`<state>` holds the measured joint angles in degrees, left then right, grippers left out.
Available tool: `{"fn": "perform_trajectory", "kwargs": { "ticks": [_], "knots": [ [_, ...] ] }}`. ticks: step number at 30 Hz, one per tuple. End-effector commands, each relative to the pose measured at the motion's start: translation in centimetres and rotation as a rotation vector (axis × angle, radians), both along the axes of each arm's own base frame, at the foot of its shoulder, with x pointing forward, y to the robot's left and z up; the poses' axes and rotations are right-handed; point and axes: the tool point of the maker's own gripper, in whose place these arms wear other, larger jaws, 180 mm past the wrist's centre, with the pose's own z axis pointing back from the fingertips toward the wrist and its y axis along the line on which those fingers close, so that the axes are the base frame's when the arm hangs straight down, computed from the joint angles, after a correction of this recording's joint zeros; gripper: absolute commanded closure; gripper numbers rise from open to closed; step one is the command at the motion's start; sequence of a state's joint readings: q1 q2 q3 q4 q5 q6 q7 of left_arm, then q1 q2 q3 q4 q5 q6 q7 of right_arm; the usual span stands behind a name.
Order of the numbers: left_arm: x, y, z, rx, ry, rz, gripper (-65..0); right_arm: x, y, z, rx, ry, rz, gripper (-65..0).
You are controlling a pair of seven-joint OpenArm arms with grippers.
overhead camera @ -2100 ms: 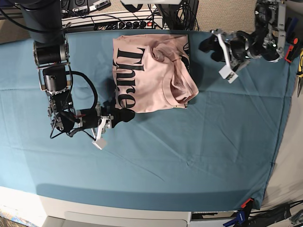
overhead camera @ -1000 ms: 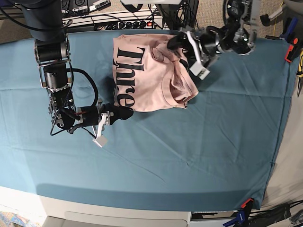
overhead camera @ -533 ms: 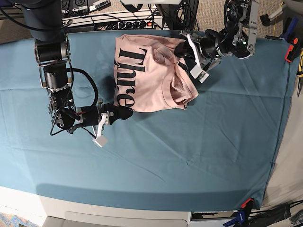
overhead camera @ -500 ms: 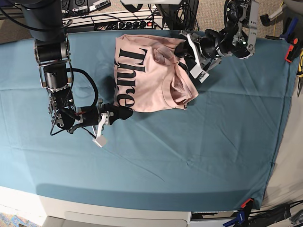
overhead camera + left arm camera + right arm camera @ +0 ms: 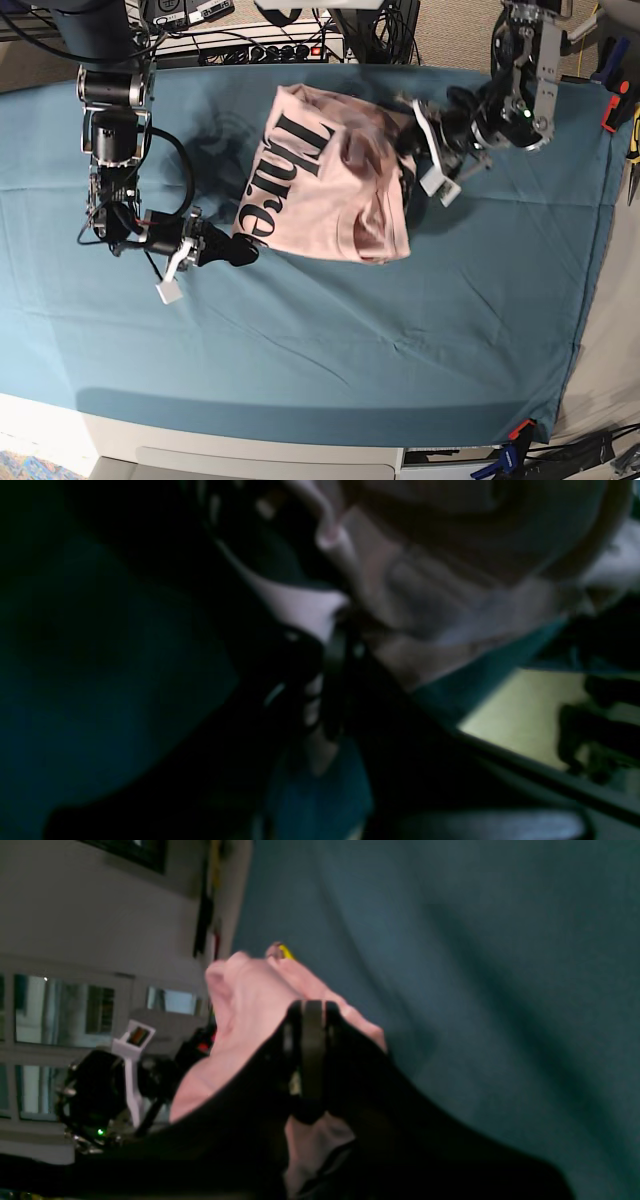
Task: Fold the T-shirt properly
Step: 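Rotate the folded shirt with the left gripper, right gripper grasping the other side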
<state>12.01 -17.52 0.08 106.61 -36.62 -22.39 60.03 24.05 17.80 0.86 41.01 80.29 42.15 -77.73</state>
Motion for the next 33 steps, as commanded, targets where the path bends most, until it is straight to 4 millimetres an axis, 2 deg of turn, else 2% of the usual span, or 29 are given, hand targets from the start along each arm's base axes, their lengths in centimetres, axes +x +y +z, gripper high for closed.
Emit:
{"fn": "perform_trajectory", "kwargs": {
  "ticks": [1,5,10,15,19,25,33],
  "knots": [
    [1.4,0.1,1.1,-0.013,-0.049,0.012,0.0,-2.5,-0.7,-2.4,-0.050,0.110,0.027,0.0],
    [2.9,0.1,0.0,-0.011,-0.024,0.012,0.0,-5.2,-0.4,-3.7,0.045,0.164,-0.017,0.0],
    [5.2,-0.1,-2.1,0.010,0.035,-0.005,0.0,-8.8,-0.3,-6.0,0.054,0.246,-0.023,0.0],
    [9.2,0.3,-0.8,0.021,-0.010,0.005,0.0,-11.9,0.1,-6.8,0.037,0.260,0.007,0.0],
    [11.8,0.7,0.6,0.025,-0.048,0.018,0.0,-14.2,0.9,-6.5,0.015,0.232,0.053,0.0],
    [14.2,1.1,1.6,0.014,-0.059,0.037,0.0,-17.0,2.1,-5.3,-0.043,0.163,0.142,0.0],
    [14.9,1.1,2.2,0.011,-0.074,0.036,0.0,-18.4,4.5,-2.1,-0.105,0.011,0.252,0.0]
  ]
}}
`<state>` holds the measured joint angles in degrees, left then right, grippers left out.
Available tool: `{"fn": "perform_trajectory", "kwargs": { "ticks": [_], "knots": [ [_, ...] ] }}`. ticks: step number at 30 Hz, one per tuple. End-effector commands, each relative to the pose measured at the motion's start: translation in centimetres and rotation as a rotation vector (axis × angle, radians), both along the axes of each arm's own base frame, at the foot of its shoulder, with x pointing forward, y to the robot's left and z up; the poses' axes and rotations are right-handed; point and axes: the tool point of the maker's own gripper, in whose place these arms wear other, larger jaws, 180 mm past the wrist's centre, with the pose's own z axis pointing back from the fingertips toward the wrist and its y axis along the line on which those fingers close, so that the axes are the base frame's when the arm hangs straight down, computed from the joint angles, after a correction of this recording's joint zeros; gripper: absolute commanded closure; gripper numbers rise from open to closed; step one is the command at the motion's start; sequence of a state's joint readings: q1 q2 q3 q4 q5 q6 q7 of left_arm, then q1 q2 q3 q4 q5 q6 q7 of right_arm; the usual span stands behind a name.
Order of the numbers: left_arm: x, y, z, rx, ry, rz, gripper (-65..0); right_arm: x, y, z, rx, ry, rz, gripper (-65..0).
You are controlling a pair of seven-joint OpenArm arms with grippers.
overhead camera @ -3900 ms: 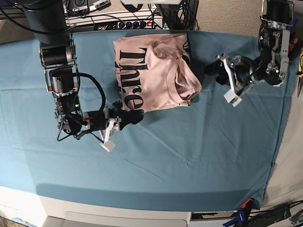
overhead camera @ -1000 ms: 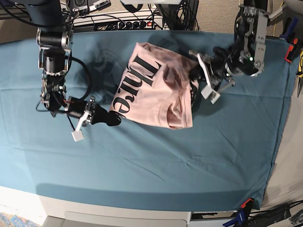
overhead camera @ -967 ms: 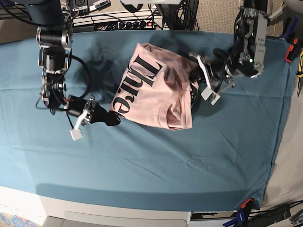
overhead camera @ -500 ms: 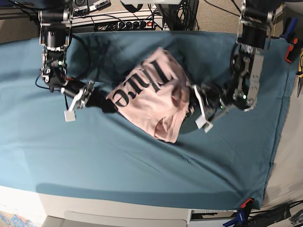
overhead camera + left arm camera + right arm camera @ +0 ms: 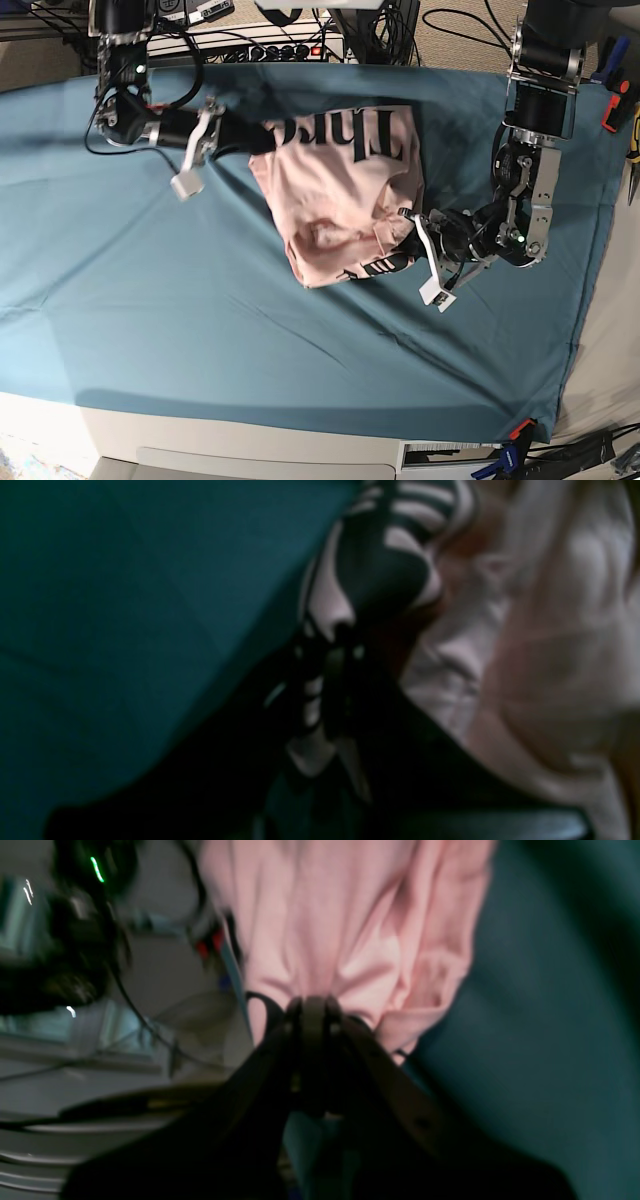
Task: Fold the T-shirt properly
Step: 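Rotate the folded shirt with the left gripper, right gripper grasping the other side, then pull the shirt square with both grippers and release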
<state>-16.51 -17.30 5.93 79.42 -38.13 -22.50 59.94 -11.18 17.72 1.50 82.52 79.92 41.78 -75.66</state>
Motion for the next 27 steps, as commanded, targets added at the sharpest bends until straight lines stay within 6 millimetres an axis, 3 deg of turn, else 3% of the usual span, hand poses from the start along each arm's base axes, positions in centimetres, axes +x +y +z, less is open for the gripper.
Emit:
{"fn": "perform_trajectory", "kwargs": {
  "ticks": [1,12,22,27],
  "knots": [
    [1.5,0.2,1.8,-0.015,-0.059,0.012,0.0,-2.5,0.7,-1.2,-0.046,0.075,0.072,0.0],
    [1.5,-0.3,1.8,-0.026,-0.060,0.009,0.0,-2.8,4.8,-0.3,-0.009,0.028,0.088,0.0],
    [1.4,-1.6,1.9,-0.047,-0.057,-0.004,0.0,-2.9,4.4,-1.3,-0.078,0.030,0.104,0.0],
    [1.3,-1.7,1.8,-0.046,-0.056,-0.009,0.0,-1.7,4.3,-1.0,-0.092,0.001,0.106,0.0]
  ]
}}
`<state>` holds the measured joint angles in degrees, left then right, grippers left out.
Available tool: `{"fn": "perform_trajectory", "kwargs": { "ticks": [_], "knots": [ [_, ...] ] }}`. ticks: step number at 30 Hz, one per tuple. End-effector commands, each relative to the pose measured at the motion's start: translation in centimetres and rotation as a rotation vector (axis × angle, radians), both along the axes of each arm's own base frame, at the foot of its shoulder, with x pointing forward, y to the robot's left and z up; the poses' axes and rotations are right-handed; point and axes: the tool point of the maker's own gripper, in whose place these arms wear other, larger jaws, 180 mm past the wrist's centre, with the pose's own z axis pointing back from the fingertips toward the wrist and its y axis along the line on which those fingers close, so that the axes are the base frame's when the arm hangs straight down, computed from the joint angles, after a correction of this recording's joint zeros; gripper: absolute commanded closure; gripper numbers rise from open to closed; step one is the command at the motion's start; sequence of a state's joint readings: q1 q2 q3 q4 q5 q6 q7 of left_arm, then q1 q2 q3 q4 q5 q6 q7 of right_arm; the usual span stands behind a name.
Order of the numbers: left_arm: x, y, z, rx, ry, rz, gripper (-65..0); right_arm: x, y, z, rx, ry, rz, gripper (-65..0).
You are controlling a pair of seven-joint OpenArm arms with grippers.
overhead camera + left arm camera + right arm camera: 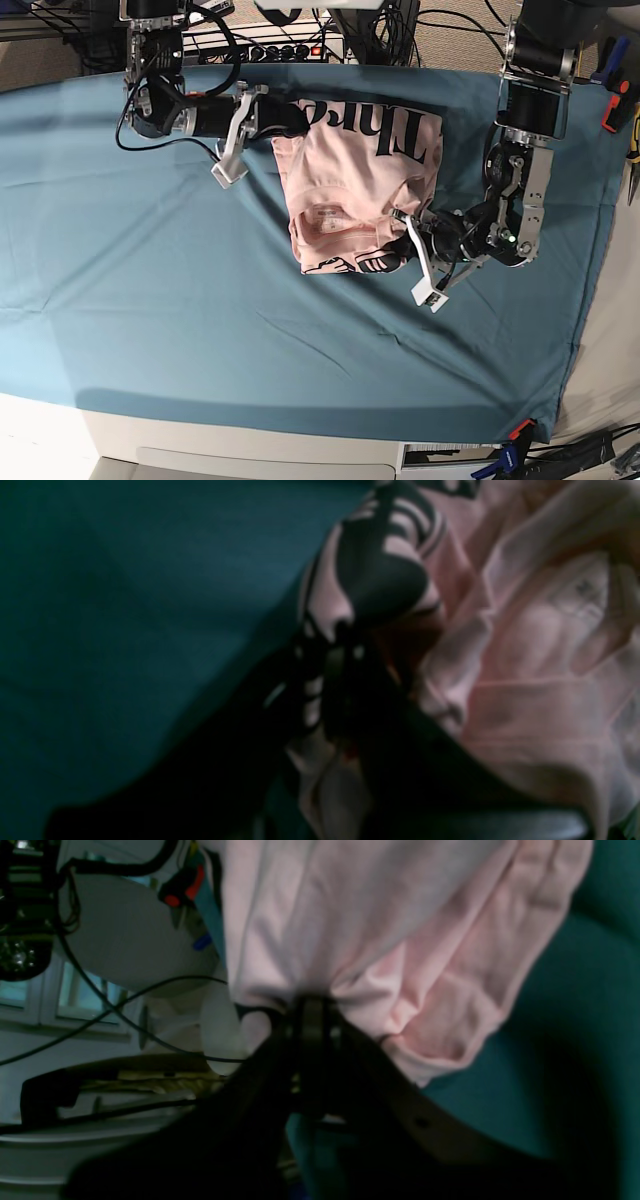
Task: Fold the T-shirt properly
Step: 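Pull the shirt square with both grippers and release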
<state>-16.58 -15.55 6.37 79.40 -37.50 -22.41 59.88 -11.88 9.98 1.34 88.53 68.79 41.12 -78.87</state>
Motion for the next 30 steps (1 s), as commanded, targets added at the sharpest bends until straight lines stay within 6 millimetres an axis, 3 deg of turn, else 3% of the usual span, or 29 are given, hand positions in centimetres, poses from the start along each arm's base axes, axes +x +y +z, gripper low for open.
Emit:
{"fn": "perform_trajectory", "kwargs": {
  "ticks": [1,11,23,24,28,30],
  "knots": [
    [1.4,-0.3,1.8,-0.029,-0.055,0.005,0.0,-0.2,0.2,-0.2,-0.013,0.021,0.013,0.0],
    [1.5,-0.3,2.0,-0.033,-0.061,0.006,0.0,2.3,-0.3,0.1,-0.079,-0.041,0.024,0.0],
    [3.3,-0.2,3.7,-0.024,-0.122,0.011,0.0,4.1,-0.9,0.3,-0.141,-0.086,0.031,0.0],
    [3.5,-0.1,3.7,-0.016,-0.126,0.012,-1.8,4.4,-0.9,0.5,-0.141,-0.094,0.031,-1.3],
    [3.6,0.2,3.6,0.003,-0.130,0.012,-24.9,5.3,-0.9,1.0,-0.141,-0.117,0.029,-19.0],
    [3.6,0.2,3.7,0.004,-0.130,0.013,-30.2,5.5,-0.9,1.2,-0.140,-0.123,0.029,-20.2]
  ]
}}
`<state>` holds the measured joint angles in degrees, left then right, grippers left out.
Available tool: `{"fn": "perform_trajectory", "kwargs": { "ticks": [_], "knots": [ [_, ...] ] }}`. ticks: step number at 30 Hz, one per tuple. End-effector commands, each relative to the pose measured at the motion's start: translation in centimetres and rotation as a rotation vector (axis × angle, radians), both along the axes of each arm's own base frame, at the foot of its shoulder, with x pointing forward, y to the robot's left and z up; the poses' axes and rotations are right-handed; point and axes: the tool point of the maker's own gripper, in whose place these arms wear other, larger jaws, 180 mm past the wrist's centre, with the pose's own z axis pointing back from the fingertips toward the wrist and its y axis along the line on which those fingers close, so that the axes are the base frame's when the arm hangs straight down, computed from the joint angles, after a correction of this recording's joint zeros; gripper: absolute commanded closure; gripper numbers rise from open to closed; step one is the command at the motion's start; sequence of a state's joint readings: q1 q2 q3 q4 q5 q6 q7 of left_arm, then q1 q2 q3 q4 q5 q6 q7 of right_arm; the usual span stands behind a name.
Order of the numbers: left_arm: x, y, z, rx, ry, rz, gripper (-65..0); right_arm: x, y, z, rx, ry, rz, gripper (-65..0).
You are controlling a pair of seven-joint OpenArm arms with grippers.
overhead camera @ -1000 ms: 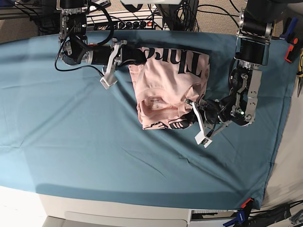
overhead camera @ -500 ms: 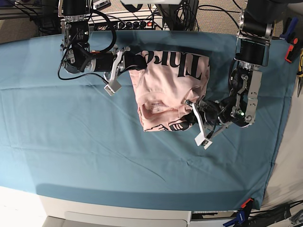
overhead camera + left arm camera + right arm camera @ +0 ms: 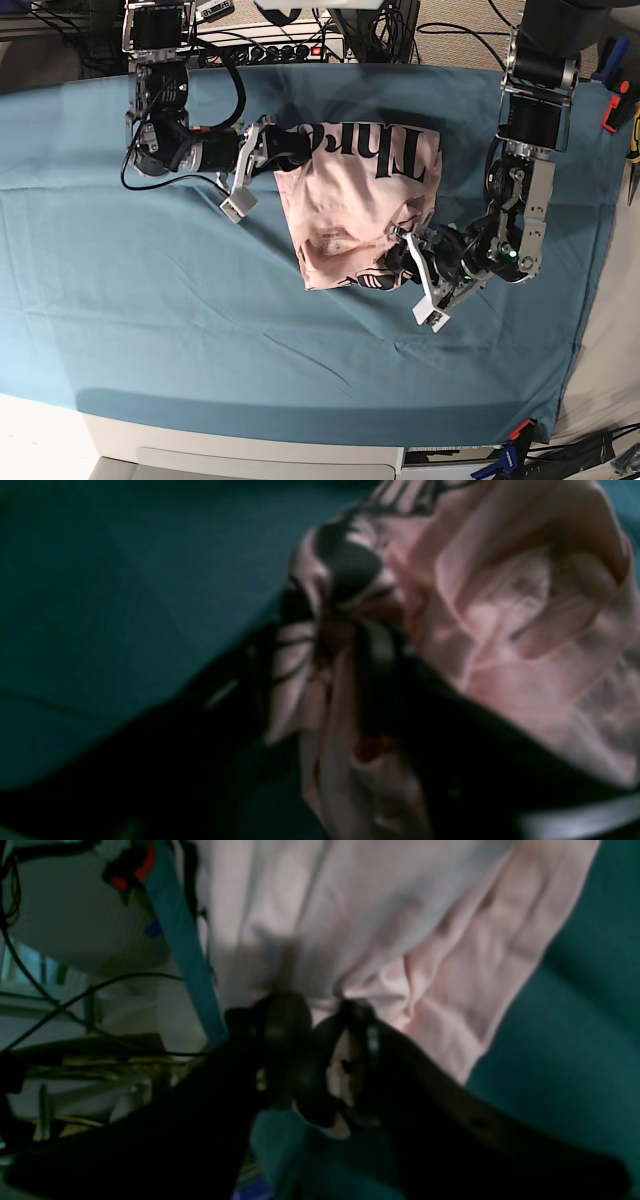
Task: Fold the T-shirt properly
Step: 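Pull the shirt square with both grippers and release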
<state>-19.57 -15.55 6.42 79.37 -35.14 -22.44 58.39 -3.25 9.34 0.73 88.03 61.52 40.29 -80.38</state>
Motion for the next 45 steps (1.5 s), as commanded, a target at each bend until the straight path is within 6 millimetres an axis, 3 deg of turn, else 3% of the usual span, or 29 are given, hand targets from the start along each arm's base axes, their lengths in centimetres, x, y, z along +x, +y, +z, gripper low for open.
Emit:
{"fn": "perform_trajectory", "kwargs": {
  "ticks": [1,6,16,20,23,29,35,39,45],
  "knots": [
    [1.3,-0.2,1.8,-0.023,-0.053,0.003,-30.3,0.8,-0.3,0.5,-0.011,-0.024,-0.007,-20.2],
    [1.5,-0.2,2.1,-0.023,-0.060,0.002,-30.3,2.2,-0.3,1.4,-0.011,-0.062,-0.007,-20.2],
    [3.6,0.7,4.1,0.026,-0.125,0.009,-30.3,7.5,0.5,5.4,-0.019,-0.211,-0.007,-20.2],
    [3.6,0.9,4.0,0.039,-0.127,0.011,-30.3,9.1,0.1,6.0,-0.070,-0.252,-0.010,-20.2],
    [4.4,2.1,4.5,0.088,-0.151,0.026,-30.3,10.3,-0.7,6.1,-0.141,-0.275,-0.017,-20.2],
    [5.8,5.0,6.1,0.142,-0.187,0.062,-30.3,10.5,-0.9,6.2,-0.153,-0.273,-0.027,-20.2],
    [5.7,6.6,6.0,0.177,-0.178,0.077,-30.3,10.4,-0.8,6.1,-0.149,-0.267,-0.031,-20.2],
    [5.7,6.9,5.9,0.184,-0.175,0.079,-30.3,11.3,-2.9,5.9,-0.315,-0.311,-0.050,-20.2],
    [5.9,7.4,5.8,0.219,-0.183,0.085,-30.2,12.8,-8.3,4.4,-0.606,-0.255,-0.251,-20.2]
  ]
}}
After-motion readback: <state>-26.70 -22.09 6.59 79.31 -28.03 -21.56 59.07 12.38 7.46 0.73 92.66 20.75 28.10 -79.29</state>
